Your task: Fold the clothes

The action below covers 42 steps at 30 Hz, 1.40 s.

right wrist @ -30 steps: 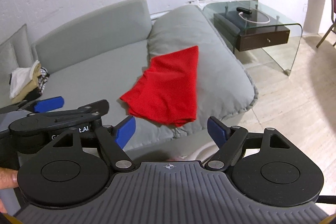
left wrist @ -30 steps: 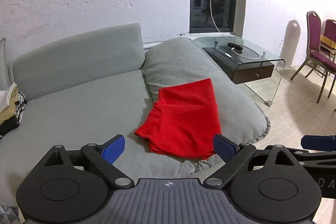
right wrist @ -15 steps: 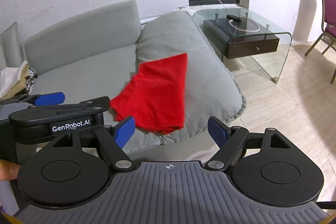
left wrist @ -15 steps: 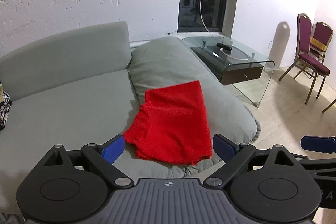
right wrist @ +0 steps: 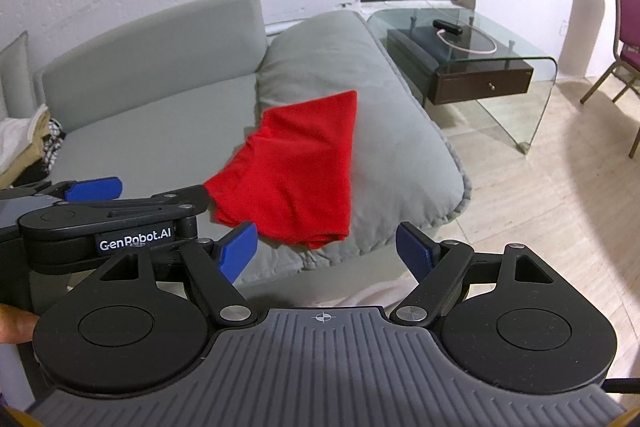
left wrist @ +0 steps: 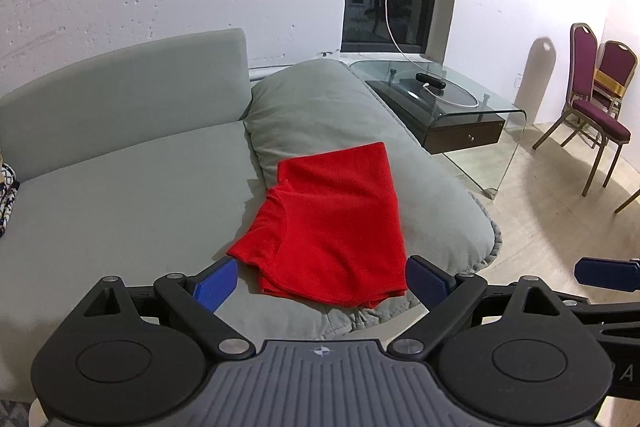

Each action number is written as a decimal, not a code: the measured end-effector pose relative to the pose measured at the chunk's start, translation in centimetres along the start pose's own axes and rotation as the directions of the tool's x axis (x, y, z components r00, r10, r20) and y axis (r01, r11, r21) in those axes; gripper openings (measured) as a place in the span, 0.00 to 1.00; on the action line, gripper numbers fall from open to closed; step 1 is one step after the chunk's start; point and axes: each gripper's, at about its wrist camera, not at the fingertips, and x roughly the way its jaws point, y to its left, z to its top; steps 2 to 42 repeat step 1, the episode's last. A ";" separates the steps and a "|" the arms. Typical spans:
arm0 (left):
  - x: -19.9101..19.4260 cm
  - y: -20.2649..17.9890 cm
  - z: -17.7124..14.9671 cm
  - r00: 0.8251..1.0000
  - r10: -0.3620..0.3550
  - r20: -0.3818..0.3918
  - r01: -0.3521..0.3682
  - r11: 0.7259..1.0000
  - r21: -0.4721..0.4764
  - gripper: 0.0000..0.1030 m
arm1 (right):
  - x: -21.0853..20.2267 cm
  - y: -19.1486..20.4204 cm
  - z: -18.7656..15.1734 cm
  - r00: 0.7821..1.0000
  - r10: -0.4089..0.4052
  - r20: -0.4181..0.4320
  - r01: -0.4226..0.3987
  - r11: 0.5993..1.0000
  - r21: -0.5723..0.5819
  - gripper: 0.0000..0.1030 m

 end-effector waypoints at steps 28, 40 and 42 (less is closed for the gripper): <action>0.0 0.0 0.0 1.000 0.001 0.006 -0.001 1.000 0.003 0.90 | 0.1 0.0 0.0 1.000 -0.001 -0.001 0.001 1.000 0.002 0.79; 0.0 0.0 0.0 1.000 0.001 0.006 -0.001 1.000 0.003 0.90 | 0.1 0.0 0.0 1.000 -0.001 -0.001 0.001 1.000 0.002 0.79; 0.0 0.0 0.0 1.000 0.001 0.006 -0.001 1.000 0.003 0.90 | 0.1 0.0 0.0 1.000 -0.001 -0.001 0.001 1.000 0.002 0.79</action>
